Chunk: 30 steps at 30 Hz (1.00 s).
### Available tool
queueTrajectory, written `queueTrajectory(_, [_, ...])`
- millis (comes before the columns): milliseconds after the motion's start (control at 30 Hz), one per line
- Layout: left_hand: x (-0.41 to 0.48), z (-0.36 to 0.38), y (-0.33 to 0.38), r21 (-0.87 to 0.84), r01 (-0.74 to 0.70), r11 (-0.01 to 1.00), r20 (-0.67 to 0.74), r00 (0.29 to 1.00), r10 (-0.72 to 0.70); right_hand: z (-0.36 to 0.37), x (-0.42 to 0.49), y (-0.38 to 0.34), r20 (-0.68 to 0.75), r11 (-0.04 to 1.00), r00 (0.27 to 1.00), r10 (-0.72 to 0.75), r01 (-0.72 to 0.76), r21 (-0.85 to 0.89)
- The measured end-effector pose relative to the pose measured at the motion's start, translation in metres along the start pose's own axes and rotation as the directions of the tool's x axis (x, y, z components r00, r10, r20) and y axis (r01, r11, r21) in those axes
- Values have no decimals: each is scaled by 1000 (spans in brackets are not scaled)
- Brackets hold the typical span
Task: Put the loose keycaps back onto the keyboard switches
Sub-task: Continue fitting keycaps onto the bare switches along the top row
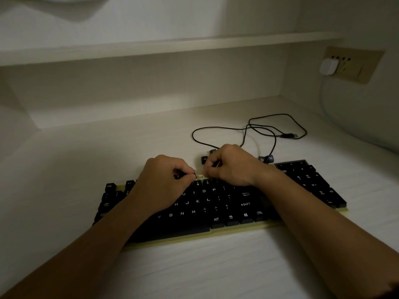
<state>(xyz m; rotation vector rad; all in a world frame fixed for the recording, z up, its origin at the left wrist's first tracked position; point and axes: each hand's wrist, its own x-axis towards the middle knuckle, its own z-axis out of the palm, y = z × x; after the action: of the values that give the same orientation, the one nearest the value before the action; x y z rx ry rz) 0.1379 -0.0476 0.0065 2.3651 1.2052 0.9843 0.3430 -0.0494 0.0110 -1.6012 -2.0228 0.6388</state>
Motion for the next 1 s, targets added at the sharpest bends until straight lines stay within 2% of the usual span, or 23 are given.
queueTrajectory(100, [0, 2, 0, -9, 13, 1000, -9, 1000, -13, 0, -1, -1, -1, 1000, 1000, 0, 0, -3])
queueTrajectory(267, [7, -4, -1, -61, 82, 995, 112, 991, -74, 0, -1, -1, 0, 1000, 1000, 0, 0, -7])
queueTrajectory(533, [21, -10, 3, -25, 133, 991, 229, 965, -124, 0, 0, 0, -6, 1000, 1000, -5, 5, -14])
queueTrajectory(800, [15, -5, 6, 52, 60, 997, 138, 988, -66, 1, -1, 0, -4, 1000, 1000, 3, -3, -5])
queueTrajectory(1000, [6, -2, 1, 68, -63, 996, 68, 996, 58, 1, 0, 0, -7, 1000, 1000, -4, 4, -15])
